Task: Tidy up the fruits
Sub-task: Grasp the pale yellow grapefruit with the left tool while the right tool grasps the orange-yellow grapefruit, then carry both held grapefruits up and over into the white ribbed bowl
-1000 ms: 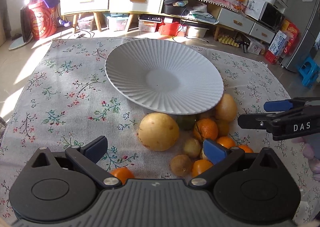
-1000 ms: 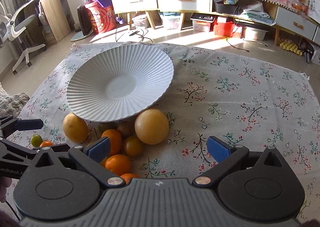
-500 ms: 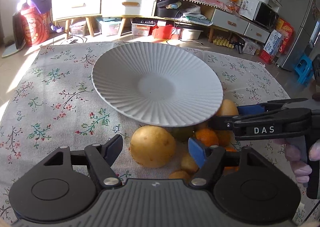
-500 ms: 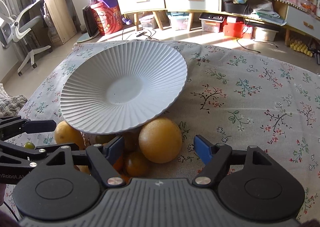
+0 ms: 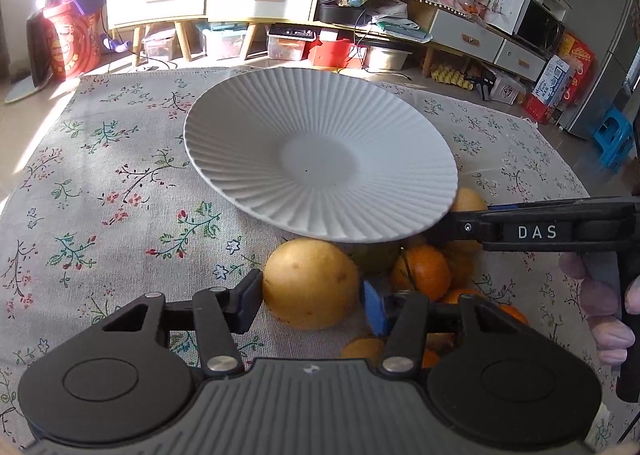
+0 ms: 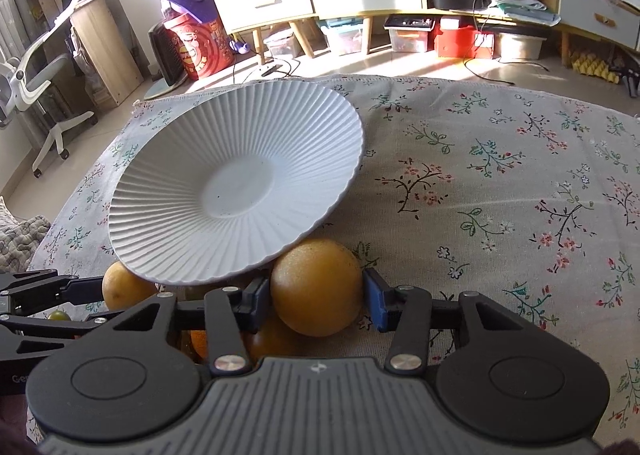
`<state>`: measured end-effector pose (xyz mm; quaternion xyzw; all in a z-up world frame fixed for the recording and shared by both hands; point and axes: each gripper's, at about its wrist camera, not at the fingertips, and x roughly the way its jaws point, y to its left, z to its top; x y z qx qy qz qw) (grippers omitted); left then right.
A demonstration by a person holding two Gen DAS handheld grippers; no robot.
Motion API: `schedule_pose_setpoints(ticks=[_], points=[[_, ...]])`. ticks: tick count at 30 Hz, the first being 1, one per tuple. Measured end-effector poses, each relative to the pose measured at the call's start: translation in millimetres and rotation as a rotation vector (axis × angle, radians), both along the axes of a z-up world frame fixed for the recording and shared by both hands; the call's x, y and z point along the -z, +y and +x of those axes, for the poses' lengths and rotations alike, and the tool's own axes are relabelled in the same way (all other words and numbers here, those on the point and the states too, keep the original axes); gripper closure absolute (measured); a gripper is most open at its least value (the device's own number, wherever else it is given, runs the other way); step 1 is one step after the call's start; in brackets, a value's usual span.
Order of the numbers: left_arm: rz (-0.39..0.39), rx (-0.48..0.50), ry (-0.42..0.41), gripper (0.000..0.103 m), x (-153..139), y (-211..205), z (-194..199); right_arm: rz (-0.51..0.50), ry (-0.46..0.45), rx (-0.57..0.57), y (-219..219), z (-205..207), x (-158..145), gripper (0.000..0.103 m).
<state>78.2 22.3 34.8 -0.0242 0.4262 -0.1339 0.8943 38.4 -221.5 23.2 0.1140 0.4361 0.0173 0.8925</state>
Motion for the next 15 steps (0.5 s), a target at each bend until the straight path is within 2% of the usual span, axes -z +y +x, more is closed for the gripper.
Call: schedule_pose_setpoints(ticks=[15], points=[[0.0,0.012,0.004,0.059,-9.4,3.1,-2.5,-0.04,0.021,0.024,1.4,-1.8,-10.0,0.06]])
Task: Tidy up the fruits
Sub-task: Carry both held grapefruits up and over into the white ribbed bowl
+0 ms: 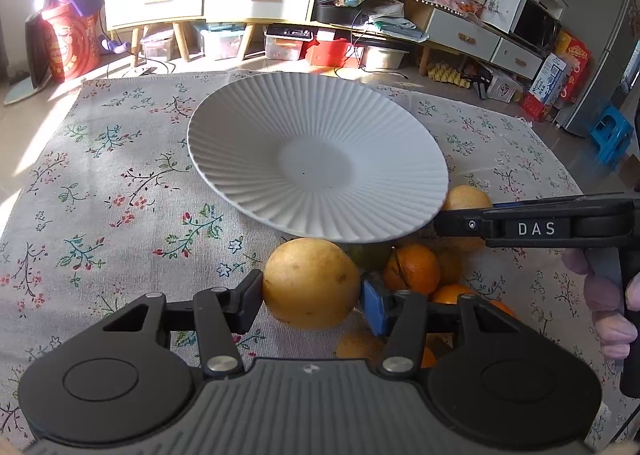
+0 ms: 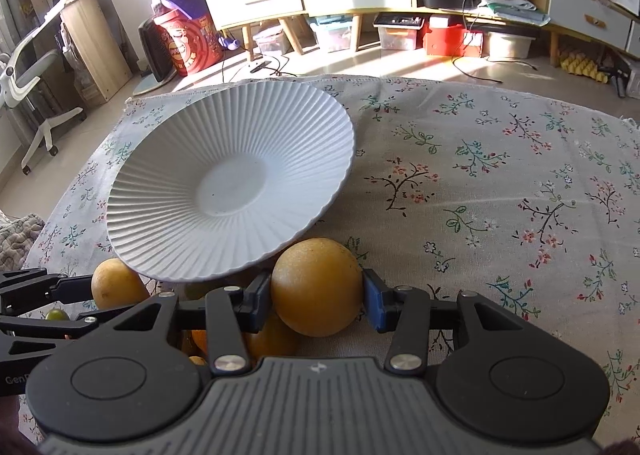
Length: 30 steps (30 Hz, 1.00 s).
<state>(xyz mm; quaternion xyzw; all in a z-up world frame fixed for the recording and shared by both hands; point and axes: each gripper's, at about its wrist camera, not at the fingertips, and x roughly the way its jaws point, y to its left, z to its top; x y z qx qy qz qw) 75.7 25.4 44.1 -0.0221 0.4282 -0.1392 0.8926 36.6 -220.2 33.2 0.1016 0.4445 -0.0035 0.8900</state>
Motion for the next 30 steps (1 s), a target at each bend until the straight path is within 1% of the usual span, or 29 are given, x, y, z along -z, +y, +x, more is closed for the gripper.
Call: schedule_pose_setpoints(ticks=[5,12,18,25,30], points=[[-0.009,0.004,-0.001,0.059,-10,3,-4,0.001,-0.003,0.011,0,-2,-6,0.06],[-0.02,0.011,-0.01,0.059,-20,10,-9,-0.016,0.017,0.024,0,-5,-14,0.06],[-0.046,0.005,-0.05,0.059,-34,19,-10,-0.018,0.009,0.044,-2,-8,-23,0.06],[-0.064,-0.011,-0.089,0.059,-39,17,-6,0.003,-0.032,0.068,-1,-12,-36,0.06],[-0.074,-0.02,-0.117,0.059,-40,16,-3,-0.001,-0.066,0.053,6,-9,-42,0.06]])
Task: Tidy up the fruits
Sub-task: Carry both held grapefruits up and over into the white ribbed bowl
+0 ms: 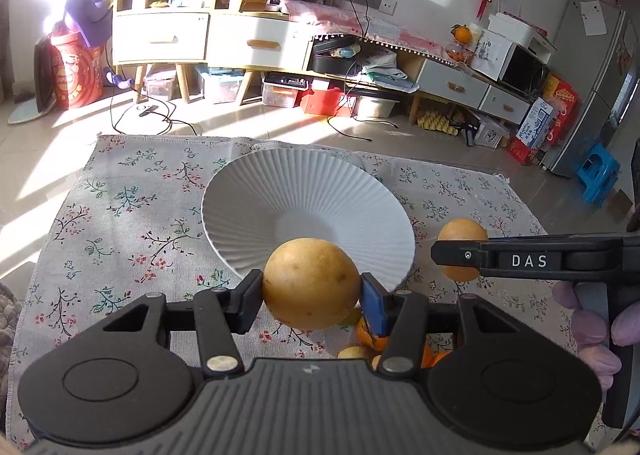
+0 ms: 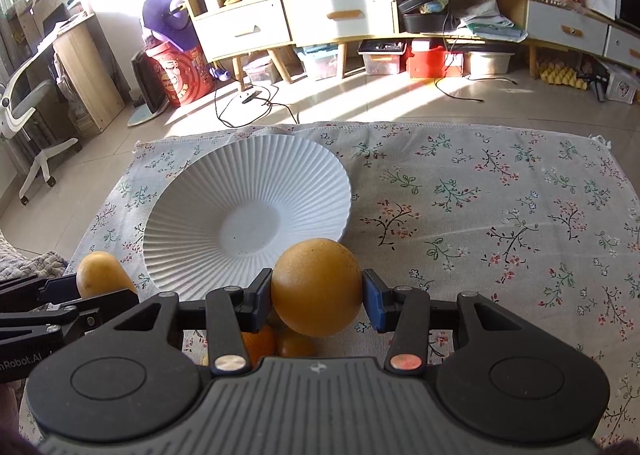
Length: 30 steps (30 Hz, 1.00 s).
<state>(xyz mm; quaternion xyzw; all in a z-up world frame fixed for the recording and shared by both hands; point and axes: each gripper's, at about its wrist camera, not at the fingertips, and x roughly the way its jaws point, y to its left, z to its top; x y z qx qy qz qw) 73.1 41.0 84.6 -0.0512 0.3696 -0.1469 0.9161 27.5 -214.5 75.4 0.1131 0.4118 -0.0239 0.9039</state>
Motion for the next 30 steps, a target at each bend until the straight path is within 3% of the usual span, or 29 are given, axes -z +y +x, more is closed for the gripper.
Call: schedule_pose_setpoints(ticks=[9,30], points=[[0.054,0.034,-0.092,0.059,7,-6,23,0.01,-0.032,-0.038,8,27,-6,0.06],[0.11,0.084,-0.034,0.059,44,-20,76,0.059,0.038,-0.016,20,94,28,0.06]])
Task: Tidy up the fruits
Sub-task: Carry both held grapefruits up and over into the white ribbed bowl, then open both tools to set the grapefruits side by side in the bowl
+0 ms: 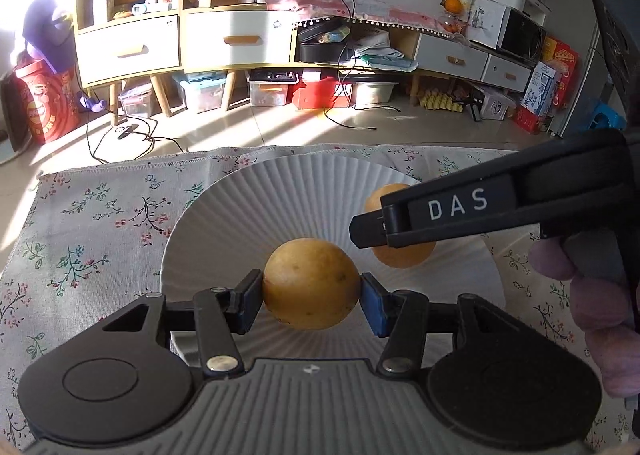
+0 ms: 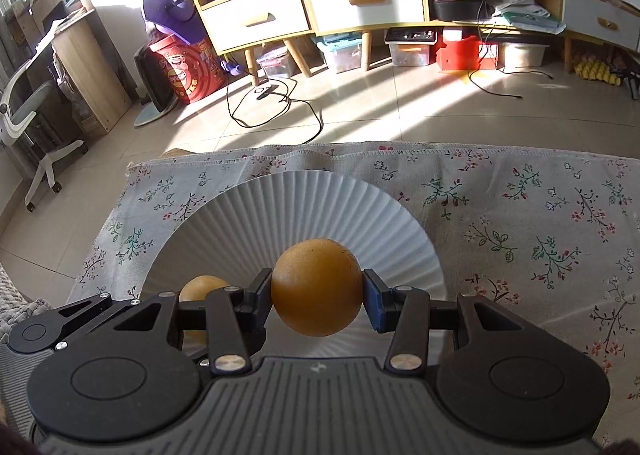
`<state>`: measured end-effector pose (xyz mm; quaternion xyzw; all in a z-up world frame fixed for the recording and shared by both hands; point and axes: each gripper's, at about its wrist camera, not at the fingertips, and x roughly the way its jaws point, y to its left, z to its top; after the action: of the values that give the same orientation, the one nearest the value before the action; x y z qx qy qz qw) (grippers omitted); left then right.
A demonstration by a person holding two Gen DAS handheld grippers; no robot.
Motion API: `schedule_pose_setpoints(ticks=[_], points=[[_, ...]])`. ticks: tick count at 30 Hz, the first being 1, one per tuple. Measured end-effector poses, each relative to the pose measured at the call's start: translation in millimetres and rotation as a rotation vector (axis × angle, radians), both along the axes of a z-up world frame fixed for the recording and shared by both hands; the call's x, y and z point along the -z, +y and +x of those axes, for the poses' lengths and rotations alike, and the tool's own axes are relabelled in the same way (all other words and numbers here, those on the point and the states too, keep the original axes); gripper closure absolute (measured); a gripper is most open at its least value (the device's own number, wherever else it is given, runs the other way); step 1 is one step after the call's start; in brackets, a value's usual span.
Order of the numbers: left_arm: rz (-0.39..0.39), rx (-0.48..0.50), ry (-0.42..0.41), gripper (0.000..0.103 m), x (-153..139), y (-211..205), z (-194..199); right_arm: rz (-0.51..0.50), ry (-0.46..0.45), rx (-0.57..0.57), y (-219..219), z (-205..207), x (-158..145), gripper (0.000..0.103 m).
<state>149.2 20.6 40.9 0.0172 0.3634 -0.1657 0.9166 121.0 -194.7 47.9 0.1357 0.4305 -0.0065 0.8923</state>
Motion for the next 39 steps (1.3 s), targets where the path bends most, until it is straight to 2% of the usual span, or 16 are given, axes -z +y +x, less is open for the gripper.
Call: schedule_pose_setpoints(ticks=[5,11,18,21,24,26,31,39], points=[[0.018,-0.003,-0.002,0.059,2,-1,7,-0.005,0.023,0.006,0,9,5,0.06],[0.074,0.023,-0.023,0.059,3,-9,11,-0.009,0.035,0.016,0,12,9,0.06],[0.068,0.038,-0.026,0.059,4,-4,13,-0.029,0.029,0.01,3,13,4,0.06],[0.084,0.032,-0.028,0.053,2,-4,13,-0.031,0.004,0.002,4,13,-2,0.058],[0.077,0.024,-0.023,0.041,0,-2,12,-0.031,-0.007,-0.004,4,10,-9,0.046],[0.064,0.01,-0.021,0.025,-3,1,10,-0.038,-0.014,-0.009,6,8,-13,0.041],[0.041,0.007,-0.018,0.015,-12,3,0,-0.067,-0.03,-0.021,8,1,-24,0.027],[0.033,-0.018,0.004,0.009,-21,9,-21,-0.086,-0.043,-0.03,10,-20,-36,0.017]])
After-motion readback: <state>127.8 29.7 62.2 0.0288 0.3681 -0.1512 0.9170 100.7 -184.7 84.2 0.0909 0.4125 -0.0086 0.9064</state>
